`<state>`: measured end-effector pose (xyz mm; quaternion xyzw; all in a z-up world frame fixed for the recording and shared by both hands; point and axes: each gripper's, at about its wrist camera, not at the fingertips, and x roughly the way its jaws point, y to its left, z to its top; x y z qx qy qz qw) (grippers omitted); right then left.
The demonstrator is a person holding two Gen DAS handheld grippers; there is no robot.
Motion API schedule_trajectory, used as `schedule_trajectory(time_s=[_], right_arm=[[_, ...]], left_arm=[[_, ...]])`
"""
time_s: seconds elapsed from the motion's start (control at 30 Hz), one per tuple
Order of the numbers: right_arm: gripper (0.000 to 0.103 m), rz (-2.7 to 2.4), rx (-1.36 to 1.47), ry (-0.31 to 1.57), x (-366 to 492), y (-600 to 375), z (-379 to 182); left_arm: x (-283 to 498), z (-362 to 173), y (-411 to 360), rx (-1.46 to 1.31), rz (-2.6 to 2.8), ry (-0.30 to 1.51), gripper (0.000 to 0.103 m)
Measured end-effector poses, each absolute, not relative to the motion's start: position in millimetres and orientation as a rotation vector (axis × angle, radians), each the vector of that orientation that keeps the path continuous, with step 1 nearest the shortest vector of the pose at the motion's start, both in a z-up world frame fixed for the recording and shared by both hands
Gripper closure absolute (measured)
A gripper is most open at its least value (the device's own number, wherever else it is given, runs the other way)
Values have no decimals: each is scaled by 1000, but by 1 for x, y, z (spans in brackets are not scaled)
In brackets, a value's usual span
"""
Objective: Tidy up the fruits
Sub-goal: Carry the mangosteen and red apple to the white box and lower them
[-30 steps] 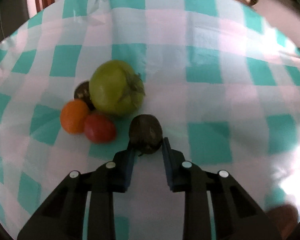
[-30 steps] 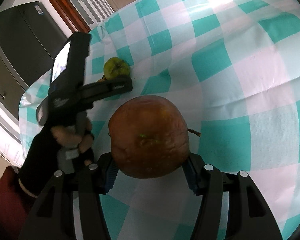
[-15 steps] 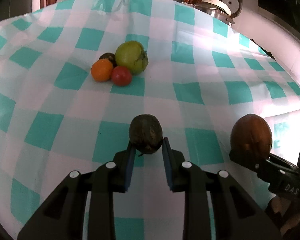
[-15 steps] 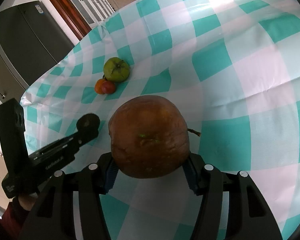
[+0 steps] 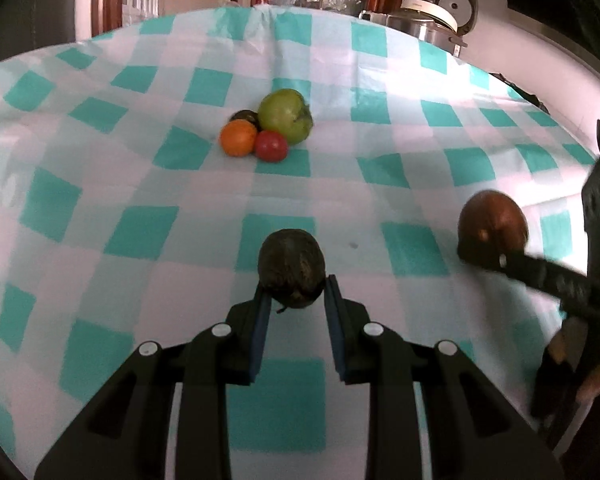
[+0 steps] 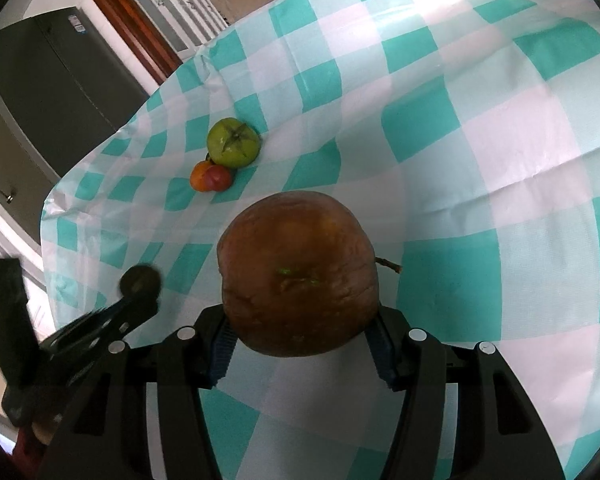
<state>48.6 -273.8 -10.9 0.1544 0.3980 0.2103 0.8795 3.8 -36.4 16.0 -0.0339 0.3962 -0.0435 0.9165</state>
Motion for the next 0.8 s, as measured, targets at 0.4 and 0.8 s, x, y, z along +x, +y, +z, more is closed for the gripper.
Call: schedule_trajectory(time_s=[0.4, 0.8], right_arm=[[47, 398, 288, 811, -26, -234, -2], [47, 554, 150, 839, -125, -134, -7]], left_arm=[[-101, 19, 15, -37, -42, 780, 76], [-203, 6, 75, -106, -5, 769, 76]])
